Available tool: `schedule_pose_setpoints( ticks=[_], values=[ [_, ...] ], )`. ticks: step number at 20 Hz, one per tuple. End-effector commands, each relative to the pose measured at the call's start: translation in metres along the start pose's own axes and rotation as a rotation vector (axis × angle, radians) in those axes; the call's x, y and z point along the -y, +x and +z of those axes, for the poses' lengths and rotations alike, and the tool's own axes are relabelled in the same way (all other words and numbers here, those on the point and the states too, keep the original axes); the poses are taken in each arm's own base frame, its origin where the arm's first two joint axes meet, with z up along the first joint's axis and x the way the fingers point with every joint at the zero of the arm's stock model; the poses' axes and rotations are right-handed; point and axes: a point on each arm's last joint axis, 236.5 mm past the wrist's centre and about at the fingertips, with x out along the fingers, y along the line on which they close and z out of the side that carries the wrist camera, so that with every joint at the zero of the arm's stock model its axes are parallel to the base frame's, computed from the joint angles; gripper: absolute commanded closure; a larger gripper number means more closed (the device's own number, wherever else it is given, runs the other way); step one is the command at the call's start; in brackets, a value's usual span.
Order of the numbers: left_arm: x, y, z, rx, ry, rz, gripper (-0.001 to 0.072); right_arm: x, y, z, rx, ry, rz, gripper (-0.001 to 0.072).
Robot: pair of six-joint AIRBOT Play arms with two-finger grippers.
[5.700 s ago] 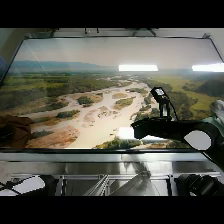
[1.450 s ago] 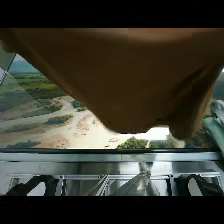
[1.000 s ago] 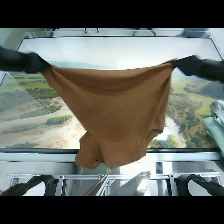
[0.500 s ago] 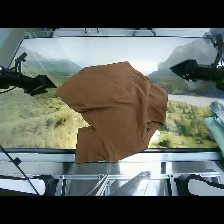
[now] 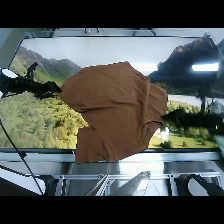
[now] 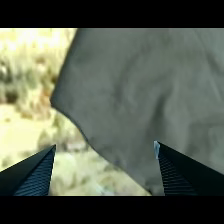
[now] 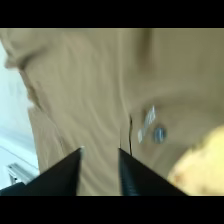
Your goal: Fold the shirts.
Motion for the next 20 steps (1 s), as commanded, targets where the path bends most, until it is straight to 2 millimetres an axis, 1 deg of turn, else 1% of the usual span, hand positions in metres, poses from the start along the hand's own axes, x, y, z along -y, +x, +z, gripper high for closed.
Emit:
schedule_pose_setpoints(
  ticks=[1, 3, 5, 6, 8, 11, 14, 16, 18, 20],
  values=[
    [-0.008, 0.014, 0.026, 0.104, 0.017, 0.056, 0.0001, 0.026, 0.011, -0.058, 0.04, 0.148, -0.024, 0.0304],
    [-0.005, 0.019, 0.036, 0.144, 0.03, 0.072, 0.0001, 0.028, 0.014, -0.081, 0.025, 0.226, -0.011, 0.0309],
    [-0.002, 0.021, 0.045, 0.179, 0.043, 0.085, 0.0001, 0.026, 0.016, -0.101, -0.023, 0.281, 0.006, 0.031],
    [0.0, 0.022, 0.048, 0.193, 0.05, 0.09, 0.0002, 0.027, 0.017, -0.108, -0.04, 0.302, 0.007, 0.0311],
    [0.003, 0.022, 0.054, 0.218, 0.055, 0.096, 0.0002, 0.039, 0.02, -0.118, -0.065, 0.329, -0.034, 0.0312],
    [0.006, 0.024, 0.058, 0.234, 0.065, 0.102, 0.0003, 0.053, 0.025, -0.133, -0.111, 0.391, -0.075, 0.0326],
    [0.005, 0.025, 0.058, 0.231, 0.064, 0.102, 0.0003, 0.059, 0.035, -0.14, -0.133, 0.411, -0.115, 0.033],
    [0.004, 0.027, 0.056, 0.225, 0.063, 0.102, 0.0003, 0.058, 0.047, -0.144, -0.147, 0.406, -0.126, 0.033],
    [0.001, 0.03, 0.054, 0.215, 0.057, 0.101, 0.001, 0.052, 0.062, -0.142, -0.128, 0.406, -0.113, 0.0331],
    [-0.001, 0.039, 0.046, 0.183, 0.049, 0.093, 0.001, 0.049, 0.076, -0.137, -0.095, 0.404, -0.101, 0.0331]
  ],
)
